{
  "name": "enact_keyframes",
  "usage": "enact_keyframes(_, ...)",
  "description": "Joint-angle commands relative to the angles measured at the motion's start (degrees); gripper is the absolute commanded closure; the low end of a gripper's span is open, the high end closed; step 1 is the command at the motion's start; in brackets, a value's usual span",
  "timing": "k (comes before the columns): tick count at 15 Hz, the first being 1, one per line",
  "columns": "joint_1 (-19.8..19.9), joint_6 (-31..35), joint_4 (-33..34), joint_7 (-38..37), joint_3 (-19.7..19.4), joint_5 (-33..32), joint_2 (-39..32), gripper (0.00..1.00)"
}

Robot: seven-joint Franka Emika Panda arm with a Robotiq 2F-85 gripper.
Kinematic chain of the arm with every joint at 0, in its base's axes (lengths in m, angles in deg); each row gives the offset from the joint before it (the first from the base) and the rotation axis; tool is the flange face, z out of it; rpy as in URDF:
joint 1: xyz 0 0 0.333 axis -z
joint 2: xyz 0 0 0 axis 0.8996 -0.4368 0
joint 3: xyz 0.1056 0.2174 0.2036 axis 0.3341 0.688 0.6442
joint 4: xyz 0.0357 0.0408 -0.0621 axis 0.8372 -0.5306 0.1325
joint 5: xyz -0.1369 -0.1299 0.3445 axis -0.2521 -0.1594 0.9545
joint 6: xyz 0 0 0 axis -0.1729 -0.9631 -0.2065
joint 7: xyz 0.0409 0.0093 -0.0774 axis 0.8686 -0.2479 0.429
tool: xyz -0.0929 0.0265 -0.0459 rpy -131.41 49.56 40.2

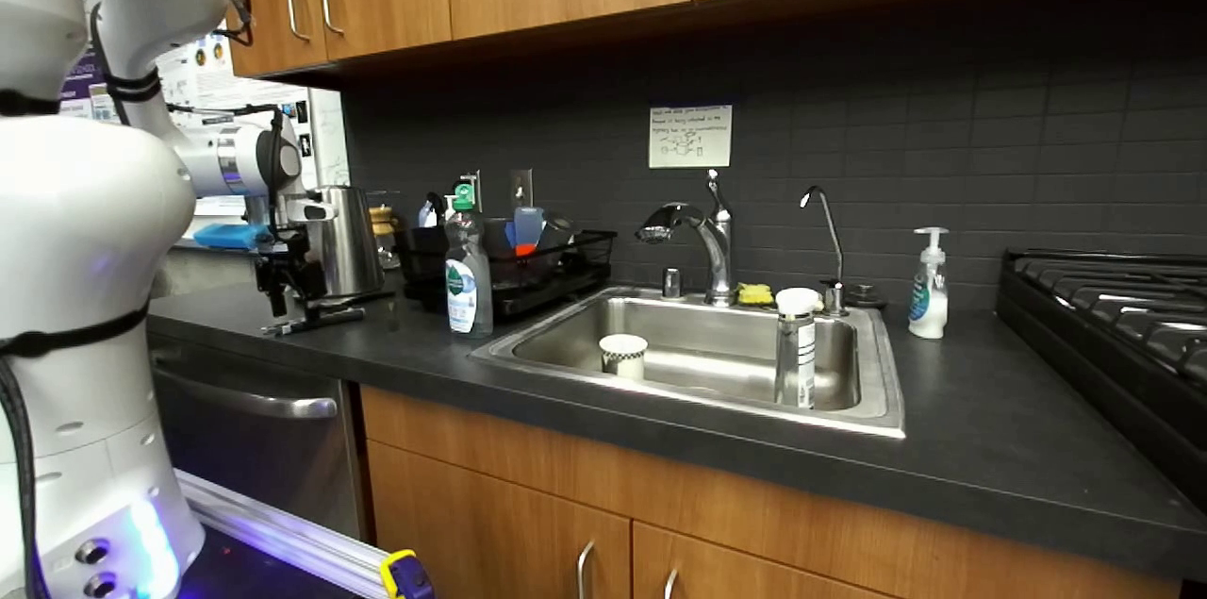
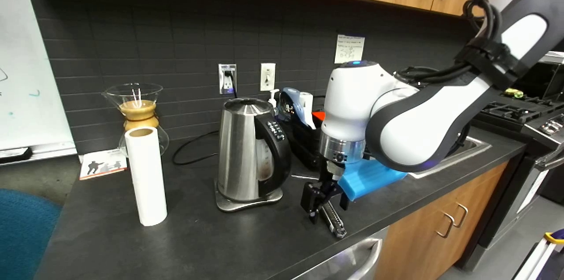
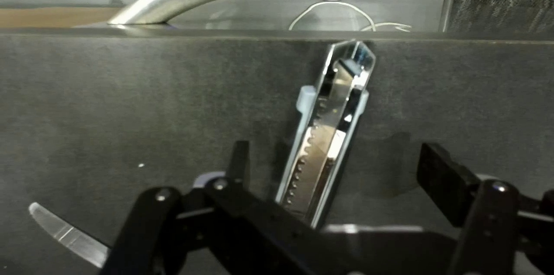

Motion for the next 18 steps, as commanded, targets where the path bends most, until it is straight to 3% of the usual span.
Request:
enact_keyframes(1,-1.3,0.9,0.4,-1.1,-1.7,-0.7,-1.0,0.32)
enact_keyframes(8,-1.6,0.7,0.4,-0.3,-2.4,-0.4,-0.8,0.84)
enact_keyframes(18,-3.7,0.4,-1.3,7.7,-1.0,5.8,2.5,0.85)
